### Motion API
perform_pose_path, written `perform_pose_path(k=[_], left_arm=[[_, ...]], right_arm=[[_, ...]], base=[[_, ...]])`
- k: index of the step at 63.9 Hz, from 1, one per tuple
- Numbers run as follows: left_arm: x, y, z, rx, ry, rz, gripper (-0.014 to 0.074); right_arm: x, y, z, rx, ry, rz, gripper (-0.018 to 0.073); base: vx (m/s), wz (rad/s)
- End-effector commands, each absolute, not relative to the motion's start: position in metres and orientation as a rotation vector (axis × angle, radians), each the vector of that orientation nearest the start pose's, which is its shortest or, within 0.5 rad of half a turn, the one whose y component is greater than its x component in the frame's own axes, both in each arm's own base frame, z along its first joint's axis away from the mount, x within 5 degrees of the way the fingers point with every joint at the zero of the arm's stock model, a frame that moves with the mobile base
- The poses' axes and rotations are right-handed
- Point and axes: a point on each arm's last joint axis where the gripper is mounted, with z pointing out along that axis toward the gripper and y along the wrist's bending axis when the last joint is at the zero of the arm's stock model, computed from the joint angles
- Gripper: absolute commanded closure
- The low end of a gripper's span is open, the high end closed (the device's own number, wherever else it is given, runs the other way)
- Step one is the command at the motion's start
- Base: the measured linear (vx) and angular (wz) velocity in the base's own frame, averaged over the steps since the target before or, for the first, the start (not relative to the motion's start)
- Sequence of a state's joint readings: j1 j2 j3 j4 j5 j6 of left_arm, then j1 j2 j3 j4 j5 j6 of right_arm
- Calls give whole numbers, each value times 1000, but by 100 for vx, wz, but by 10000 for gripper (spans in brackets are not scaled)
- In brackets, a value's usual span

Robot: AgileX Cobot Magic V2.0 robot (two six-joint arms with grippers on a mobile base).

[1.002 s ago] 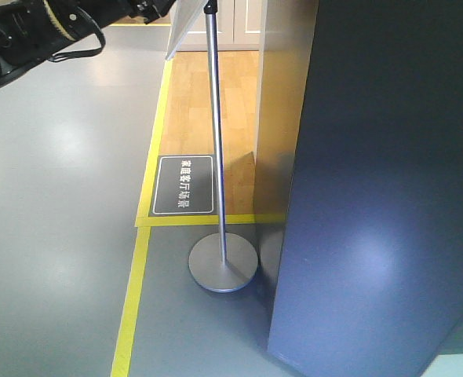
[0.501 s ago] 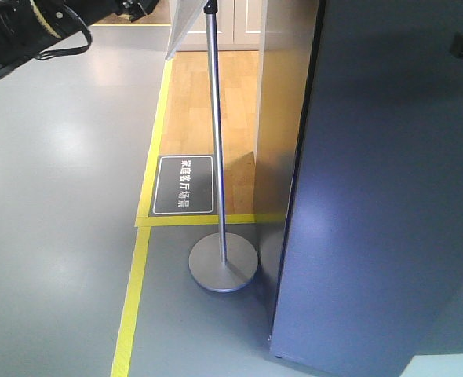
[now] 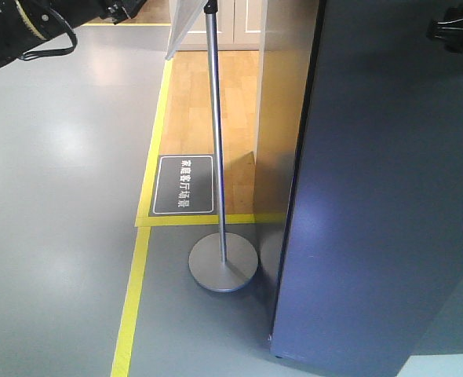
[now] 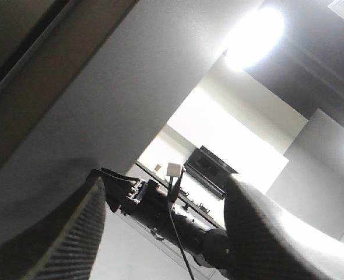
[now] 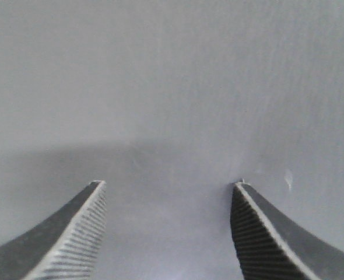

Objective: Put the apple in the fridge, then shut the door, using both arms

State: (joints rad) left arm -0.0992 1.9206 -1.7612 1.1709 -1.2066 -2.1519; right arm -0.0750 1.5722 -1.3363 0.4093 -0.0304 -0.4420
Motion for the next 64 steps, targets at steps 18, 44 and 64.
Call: perform_pose_path(k=[18,44,64], left_arm=[[388,-117,445,400,1286,-1779,171],[390,-116,441,418,1332,-1736,172],[390,-115,440,415,1339,-1726,221]], right_arm=[[404,-36,401,54,1580,-123,98],[445,-45,390,-8,1786,-42,98],[442,-39,411,-55,1796,-14,133]], base=[[0,0],[0,-1],[0,0]])
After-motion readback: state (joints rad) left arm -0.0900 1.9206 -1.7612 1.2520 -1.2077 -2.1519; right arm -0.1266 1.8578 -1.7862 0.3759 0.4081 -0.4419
